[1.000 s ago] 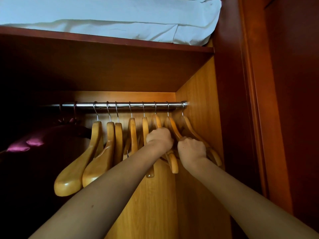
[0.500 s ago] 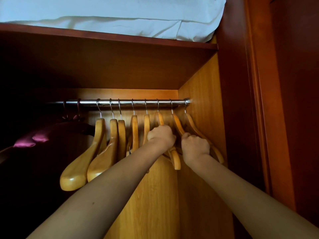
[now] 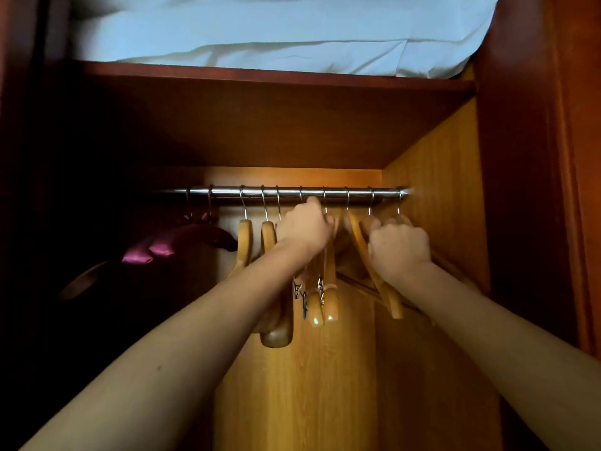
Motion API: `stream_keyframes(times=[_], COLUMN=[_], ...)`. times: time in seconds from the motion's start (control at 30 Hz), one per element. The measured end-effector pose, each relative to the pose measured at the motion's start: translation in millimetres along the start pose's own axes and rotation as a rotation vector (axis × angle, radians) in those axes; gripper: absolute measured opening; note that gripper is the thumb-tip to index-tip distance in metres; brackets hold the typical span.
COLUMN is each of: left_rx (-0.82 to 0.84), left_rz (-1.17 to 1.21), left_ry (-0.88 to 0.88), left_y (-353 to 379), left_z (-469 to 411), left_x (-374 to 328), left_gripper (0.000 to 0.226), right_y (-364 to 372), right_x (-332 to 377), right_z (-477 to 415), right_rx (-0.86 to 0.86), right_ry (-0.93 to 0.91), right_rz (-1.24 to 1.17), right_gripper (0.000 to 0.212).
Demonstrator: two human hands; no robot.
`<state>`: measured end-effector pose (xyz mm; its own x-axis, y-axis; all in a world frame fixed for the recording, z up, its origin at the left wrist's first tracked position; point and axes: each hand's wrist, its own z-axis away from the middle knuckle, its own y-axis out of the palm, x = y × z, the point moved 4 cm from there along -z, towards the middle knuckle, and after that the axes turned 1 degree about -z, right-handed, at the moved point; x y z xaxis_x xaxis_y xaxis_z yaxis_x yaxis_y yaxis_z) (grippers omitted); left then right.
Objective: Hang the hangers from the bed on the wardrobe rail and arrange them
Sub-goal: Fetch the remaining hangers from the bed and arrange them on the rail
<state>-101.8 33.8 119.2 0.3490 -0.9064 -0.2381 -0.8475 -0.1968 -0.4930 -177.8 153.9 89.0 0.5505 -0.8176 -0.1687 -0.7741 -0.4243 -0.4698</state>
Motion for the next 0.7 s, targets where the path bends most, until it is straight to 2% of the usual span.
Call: stream_keyframes(times=[0.1,0.23,0.33,0.43,0.53,0.63,0.7], left_rx=[-0.008,0.224,0.465,0.648,0.584,0.483,0.478], left_rz=[-0.124,-0.271,-0.224,-0.018,0.168,0.237,0.258], left_ry=[-0.076,-0.303,-0.321,-0.281,-0.285,-0.278,-0.291], left_y=[-19.7,-28.7,-21.5,-9.0,-3.5,1.4,0.2], left_z=[-1.6,9.8,24.8,38.3,42.4,37.8,36.8], left_x=[37.7,95.0,119.2,127.4,130.3,134.7,137.2], left_gripper=[0.034,0.04,0.042,0.038,0.032,0.025,0.018], right_y=[-20.8,-32.9,-33.4,-30.8,-23.2,-15.2,-9.5], right_x=[43.3,102.9,139.8,167.6,185.7,193.3,191.7], right_z=[-6.1,-11.1,-13.6,-19.5,-26.2,-30.1,-31.9], right_rx=[-0.052,-0.04,-0.014,0.031,0.097,0.135,0.175], right_ry=[-0.113,-0.218,-0.287,-0.316,-0.287,-0.234,-0.184], right_rz=[-0.056,-0.149,-0.2,-0.259,-0.256,-0.207,-0.188], right_gripper=[0.025,0.028,0.031,0.034,0.039,0.035,0.032])
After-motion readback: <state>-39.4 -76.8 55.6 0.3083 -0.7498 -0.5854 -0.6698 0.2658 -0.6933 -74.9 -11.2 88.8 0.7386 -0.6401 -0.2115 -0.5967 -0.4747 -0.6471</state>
